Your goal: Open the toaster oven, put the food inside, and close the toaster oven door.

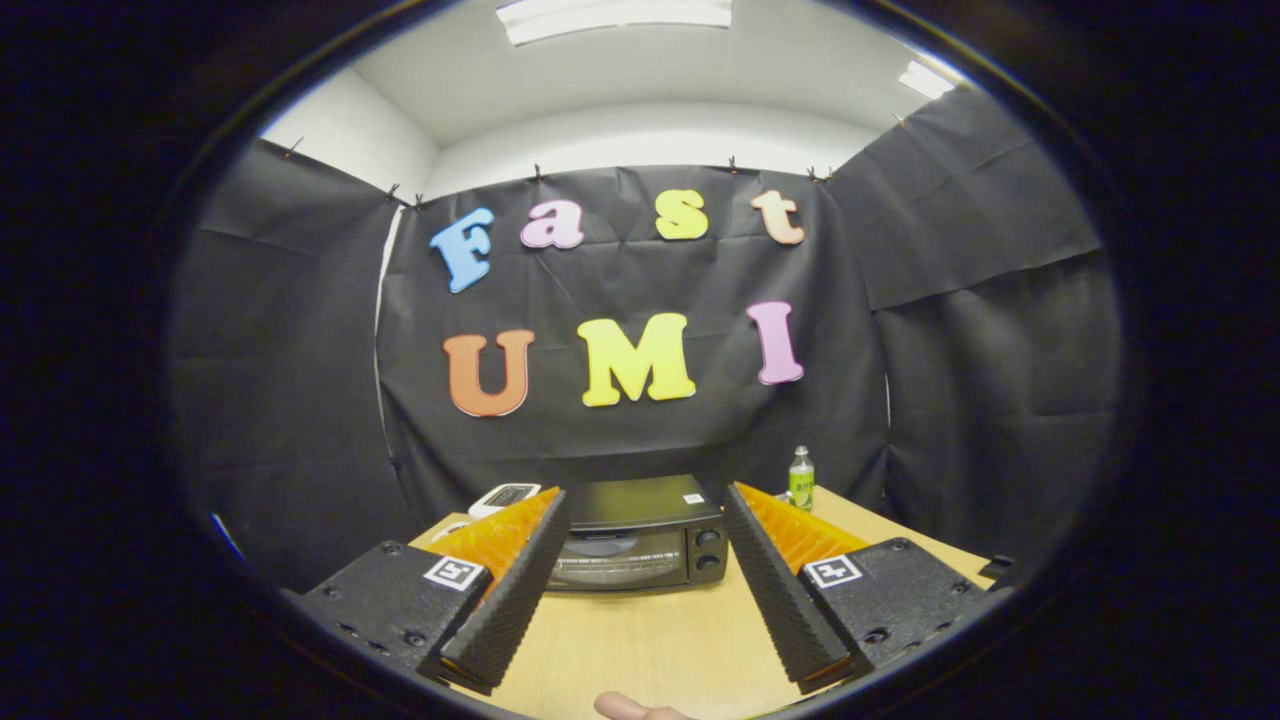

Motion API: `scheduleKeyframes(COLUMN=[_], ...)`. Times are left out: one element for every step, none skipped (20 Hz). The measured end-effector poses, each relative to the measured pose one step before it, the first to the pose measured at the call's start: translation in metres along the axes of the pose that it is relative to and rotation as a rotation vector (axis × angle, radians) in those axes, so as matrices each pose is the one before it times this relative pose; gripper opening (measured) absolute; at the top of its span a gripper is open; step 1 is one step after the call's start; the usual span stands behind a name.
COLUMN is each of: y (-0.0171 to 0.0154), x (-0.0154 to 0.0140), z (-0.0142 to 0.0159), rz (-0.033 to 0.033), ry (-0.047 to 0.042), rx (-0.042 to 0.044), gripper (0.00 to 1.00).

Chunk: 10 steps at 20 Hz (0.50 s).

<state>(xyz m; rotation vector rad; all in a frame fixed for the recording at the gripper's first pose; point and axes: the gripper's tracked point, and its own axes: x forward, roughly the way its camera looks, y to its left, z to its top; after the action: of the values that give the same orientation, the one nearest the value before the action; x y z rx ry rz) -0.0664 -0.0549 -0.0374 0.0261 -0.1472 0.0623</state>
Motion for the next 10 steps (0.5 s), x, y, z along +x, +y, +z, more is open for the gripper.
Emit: scheduleKeyframes(y=[-0.0007,-0.00201,-0.00169,-0.0013,-0.00075,-0.00048,-0.00062,0.00068,0.00093,0.00106], x=[-0.00314,-0.0017,-0.00232,-0.00277,-0.00121,-0.00212,-0.00072,-0.00122,-0.00055,-0.00005], z=[0.0023,0.00362,0.00133,0.00096,0.00054,-0.0002,0.00053,0.00059,-0.00151,-0.00051], rz=[0.00928,-0.00013,-0.00028,0.00054,0.00046,-0.00192,-0.00431,0.00001,-0.00214,-0.00068], ry=[-0.00111,-0.00534,-0.00132,-0.00283,-0.0006,0.00138,-0.00035,-0.00179,-0.0008,-0.00043], rx=[-0.00554,-0.00341,-0.00082,0.00219,0.00055,-0.00338,-0.00398,-0.00162,-0.00016,-0.00069], gripper=[1.0,1.0,1.0,1.0,1.0,1.0,1.0,1.0,1.0,1.0])
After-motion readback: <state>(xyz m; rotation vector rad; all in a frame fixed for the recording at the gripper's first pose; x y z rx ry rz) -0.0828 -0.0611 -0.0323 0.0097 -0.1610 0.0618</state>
